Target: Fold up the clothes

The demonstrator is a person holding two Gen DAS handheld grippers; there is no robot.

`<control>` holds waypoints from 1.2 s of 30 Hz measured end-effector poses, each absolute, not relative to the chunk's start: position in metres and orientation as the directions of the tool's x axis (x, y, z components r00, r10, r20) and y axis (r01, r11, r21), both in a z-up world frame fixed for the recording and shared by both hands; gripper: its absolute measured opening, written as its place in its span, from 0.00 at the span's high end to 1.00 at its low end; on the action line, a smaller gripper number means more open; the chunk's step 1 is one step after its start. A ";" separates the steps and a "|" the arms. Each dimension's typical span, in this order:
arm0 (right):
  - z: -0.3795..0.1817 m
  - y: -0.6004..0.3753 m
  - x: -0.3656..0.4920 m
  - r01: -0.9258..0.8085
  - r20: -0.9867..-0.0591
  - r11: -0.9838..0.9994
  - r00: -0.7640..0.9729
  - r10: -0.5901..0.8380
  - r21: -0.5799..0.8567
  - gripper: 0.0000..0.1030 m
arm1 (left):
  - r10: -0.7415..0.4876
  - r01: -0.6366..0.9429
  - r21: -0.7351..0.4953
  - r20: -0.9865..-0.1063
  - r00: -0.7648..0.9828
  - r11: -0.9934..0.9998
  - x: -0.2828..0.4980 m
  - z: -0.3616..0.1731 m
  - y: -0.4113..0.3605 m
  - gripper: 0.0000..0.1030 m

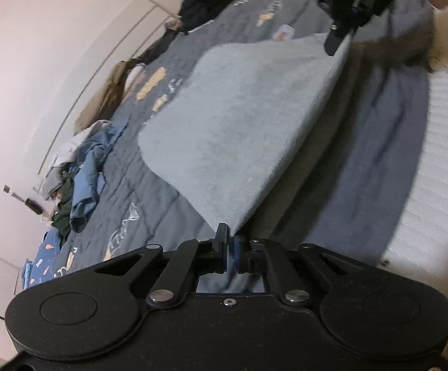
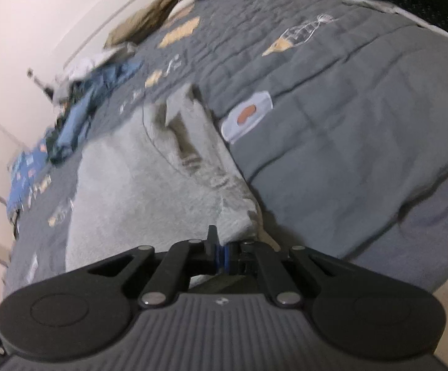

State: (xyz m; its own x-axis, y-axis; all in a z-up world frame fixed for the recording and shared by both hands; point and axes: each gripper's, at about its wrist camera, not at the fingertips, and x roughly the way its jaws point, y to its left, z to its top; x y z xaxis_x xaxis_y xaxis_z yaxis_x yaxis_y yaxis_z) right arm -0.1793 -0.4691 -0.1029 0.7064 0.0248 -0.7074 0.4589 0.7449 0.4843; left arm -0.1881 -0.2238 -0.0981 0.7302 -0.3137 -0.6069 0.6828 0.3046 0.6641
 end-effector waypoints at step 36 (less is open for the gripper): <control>-0.031 -0.482 -0.138 0.303 -0.613 0.827 0.787 0.064 0.474 0.56 | -0.565 0.569 -0.226 -0.628 0.535 0.790 -0.096 -0.024 -0.153 0.36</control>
State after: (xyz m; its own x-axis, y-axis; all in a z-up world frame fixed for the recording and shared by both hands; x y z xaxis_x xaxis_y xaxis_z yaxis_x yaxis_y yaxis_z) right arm -0.1381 -0.4821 -0.0308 0.7873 0.0635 -0.6132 0.3026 0.8267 0.4742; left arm -0.0957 -0.1526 -0.0238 0.5350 -0.5650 -0.6281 0.5694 0.7904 -0.2260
